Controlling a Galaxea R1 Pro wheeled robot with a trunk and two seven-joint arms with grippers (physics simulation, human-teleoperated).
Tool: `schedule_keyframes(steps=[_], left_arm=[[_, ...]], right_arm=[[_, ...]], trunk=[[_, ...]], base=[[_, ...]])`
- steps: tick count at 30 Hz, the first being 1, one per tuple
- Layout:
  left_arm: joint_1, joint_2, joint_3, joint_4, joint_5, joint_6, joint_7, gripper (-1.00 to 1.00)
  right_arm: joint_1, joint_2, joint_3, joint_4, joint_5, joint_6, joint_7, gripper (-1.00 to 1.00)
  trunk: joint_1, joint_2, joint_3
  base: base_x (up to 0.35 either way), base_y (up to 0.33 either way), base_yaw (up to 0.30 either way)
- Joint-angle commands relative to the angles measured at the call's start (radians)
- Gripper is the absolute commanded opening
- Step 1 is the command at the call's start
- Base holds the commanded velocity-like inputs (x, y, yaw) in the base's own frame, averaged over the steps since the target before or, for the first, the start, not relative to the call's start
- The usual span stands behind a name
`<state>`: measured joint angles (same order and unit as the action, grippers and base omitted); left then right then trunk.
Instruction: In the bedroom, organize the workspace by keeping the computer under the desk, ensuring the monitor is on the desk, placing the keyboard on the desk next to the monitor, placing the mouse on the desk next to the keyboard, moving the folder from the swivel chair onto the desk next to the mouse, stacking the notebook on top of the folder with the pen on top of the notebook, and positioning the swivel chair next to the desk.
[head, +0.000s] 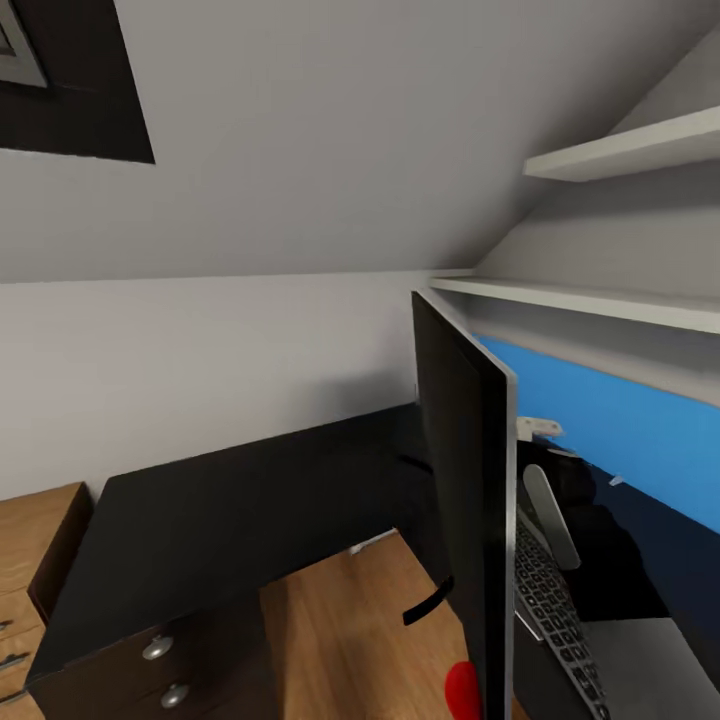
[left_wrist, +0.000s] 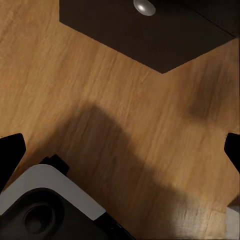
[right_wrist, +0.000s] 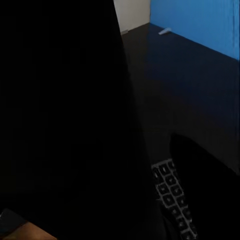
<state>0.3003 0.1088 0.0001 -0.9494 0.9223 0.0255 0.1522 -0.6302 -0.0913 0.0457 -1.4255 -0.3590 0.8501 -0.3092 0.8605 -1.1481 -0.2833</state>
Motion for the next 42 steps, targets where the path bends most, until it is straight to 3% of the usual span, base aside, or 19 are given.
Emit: schedule_keyframes(steps=[1,13,42], left_arm=[[0.001,0.0,0.0,-0.003,0.007,0.004,0.008,1.0],[0.001,0.0,0.0,-0.003,0.007,0.008,0.015,1.0],[0.001,0.0,0.0,-0.003,0.006,0.007,0.015,1.0]], right_arm=[[-0.001,-0.001,0.002,-0.001,-0.008,0.001,-0.01,-1.0],[-0.001,-0.001,0.003,-0.001,-0.008,0.0,-0.01,-1.0],[0.0,-0.001,0.003,-0.01,-0.008,0.0,-0.009,-1.0]], trunk=[[0.0,-0.001,-0.001],[0.0,-0.001,-0.001],[0.0,-0.001,-0.001]], base=[[-0.226,-0.172,-0.3],[-0.262,-0.208,-0.213],[-0.272,-0.232,0.031]])
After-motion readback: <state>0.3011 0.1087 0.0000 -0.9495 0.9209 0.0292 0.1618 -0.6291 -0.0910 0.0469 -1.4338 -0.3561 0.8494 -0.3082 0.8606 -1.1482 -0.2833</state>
